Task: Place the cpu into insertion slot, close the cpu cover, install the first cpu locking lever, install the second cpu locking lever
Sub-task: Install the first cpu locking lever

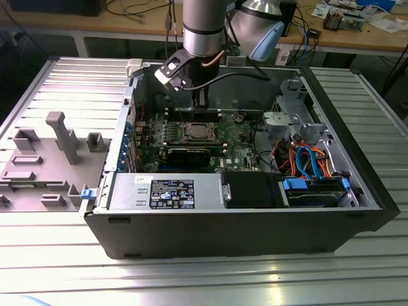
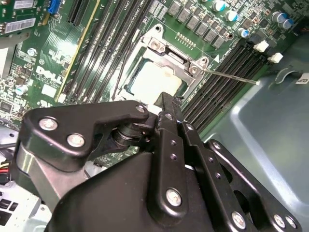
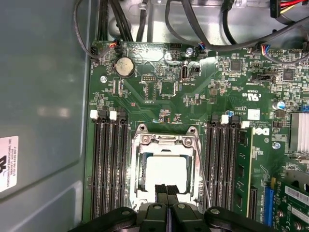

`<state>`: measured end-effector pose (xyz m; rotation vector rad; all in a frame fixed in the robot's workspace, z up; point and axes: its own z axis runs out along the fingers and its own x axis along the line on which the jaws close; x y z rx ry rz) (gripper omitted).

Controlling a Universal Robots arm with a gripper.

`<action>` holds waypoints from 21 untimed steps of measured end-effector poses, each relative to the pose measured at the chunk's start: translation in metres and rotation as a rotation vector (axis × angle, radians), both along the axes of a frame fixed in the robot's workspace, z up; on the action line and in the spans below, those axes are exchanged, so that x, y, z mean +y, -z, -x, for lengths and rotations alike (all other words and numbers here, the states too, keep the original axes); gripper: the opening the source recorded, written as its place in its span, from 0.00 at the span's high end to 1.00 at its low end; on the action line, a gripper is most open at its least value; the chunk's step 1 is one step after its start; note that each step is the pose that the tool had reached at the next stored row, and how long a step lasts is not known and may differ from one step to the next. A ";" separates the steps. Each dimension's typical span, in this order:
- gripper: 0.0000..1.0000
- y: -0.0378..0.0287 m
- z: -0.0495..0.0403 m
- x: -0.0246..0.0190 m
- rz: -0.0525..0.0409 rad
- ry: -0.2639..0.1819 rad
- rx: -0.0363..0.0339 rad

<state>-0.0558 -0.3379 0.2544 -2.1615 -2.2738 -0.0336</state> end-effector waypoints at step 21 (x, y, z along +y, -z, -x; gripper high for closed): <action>0.89 -0.0012 0.0000 0.0000 0.0030 -0.096 -0.0002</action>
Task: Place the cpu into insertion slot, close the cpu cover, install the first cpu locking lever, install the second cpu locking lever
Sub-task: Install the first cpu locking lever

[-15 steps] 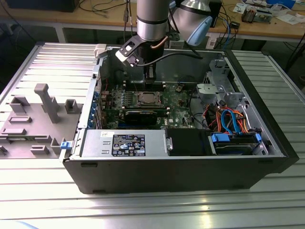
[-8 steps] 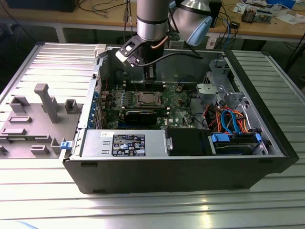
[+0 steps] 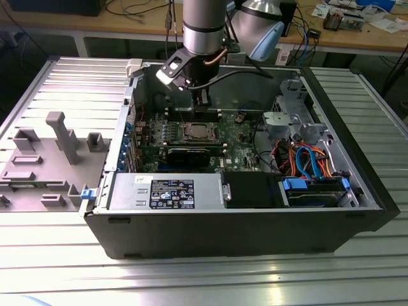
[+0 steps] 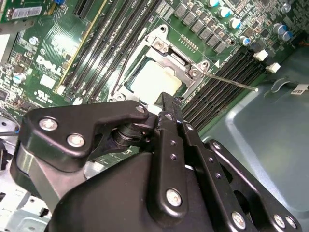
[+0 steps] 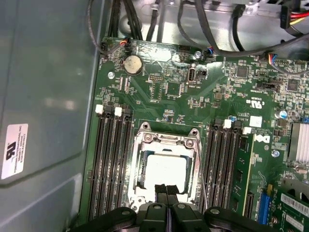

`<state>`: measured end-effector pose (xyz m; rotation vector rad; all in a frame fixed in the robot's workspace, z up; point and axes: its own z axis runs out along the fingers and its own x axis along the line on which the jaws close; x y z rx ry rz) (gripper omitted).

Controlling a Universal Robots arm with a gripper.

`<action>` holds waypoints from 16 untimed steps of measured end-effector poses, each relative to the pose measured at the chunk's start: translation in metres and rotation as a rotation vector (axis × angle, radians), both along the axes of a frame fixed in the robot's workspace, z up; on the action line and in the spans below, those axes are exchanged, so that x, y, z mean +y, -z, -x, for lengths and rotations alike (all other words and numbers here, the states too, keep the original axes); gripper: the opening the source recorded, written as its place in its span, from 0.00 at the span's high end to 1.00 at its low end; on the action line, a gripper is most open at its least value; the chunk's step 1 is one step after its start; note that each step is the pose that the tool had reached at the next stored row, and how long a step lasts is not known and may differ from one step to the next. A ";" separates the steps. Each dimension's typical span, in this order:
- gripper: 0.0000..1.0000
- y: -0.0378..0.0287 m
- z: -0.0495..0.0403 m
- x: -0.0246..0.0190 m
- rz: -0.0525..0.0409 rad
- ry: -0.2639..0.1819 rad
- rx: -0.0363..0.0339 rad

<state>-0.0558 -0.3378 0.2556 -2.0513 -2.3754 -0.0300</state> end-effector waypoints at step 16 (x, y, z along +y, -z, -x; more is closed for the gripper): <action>0.89 0.0000 0.0002 -0.0001 0.0000 -0.329 0.0000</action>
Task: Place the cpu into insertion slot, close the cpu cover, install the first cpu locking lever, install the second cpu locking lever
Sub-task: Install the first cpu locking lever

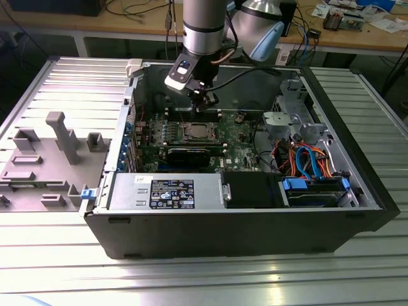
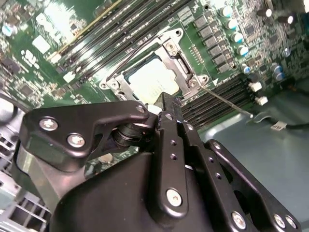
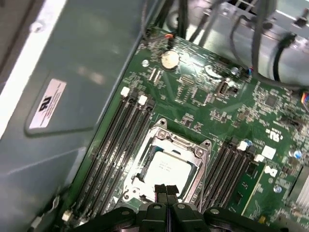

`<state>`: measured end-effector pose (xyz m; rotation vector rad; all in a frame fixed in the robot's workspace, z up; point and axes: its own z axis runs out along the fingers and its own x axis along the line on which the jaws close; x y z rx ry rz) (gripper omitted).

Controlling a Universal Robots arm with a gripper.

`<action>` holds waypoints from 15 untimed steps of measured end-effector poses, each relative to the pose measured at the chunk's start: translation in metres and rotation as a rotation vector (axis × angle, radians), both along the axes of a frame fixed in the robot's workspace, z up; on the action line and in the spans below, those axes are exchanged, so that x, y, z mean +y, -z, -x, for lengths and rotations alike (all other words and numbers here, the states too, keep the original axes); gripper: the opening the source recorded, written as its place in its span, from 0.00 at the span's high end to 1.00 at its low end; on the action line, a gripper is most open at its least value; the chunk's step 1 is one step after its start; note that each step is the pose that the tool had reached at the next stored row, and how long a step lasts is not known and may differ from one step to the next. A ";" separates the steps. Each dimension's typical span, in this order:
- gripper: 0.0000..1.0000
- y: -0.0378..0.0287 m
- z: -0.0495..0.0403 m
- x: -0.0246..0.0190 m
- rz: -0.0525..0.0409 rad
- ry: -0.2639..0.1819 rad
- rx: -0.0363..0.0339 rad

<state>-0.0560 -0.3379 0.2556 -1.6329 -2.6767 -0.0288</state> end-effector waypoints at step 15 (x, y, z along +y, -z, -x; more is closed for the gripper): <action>0.89 0.0000 0.0000 0.0000 0.0000 -0.166 0.0000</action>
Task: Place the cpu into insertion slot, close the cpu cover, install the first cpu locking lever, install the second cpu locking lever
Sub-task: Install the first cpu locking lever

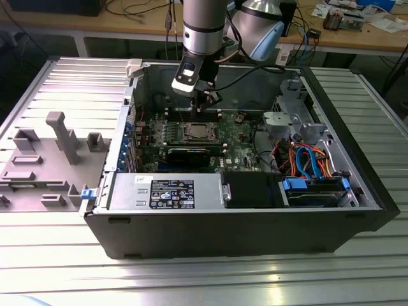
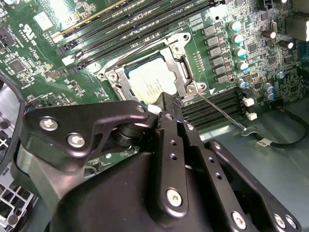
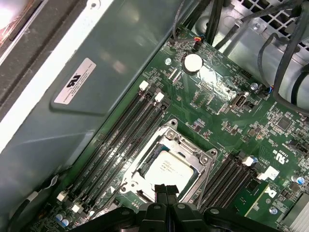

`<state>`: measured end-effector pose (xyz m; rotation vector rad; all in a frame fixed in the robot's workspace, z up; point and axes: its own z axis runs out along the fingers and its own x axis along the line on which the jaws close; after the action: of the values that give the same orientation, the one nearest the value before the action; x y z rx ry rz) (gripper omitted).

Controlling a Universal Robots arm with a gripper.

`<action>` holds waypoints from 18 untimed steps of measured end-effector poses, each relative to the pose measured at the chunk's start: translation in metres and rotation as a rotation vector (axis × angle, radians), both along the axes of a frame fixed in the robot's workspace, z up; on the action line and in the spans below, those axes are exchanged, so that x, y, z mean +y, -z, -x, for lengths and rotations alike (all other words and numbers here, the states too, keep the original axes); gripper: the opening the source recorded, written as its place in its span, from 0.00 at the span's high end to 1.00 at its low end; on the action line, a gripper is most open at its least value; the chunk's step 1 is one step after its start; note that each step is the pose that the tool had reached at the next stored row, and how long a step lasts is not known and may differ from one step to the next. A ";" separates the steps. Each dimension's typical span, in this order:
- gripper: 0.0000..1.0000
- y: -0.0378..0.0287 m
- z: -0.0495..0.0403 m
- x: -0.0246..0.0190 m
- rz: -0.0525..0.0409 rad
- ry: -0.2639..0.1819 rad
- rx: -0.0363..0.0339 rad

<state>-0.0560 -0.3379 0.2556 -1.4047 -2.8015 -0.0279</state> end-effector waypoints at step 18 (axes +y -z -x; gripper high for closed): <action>0.89 -0.0094 0.0000 0.0000 0.0000 -0.001 0.0000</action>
<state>-0.0560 -0.3379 0.2650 -1.4038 -2.8020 -0.0280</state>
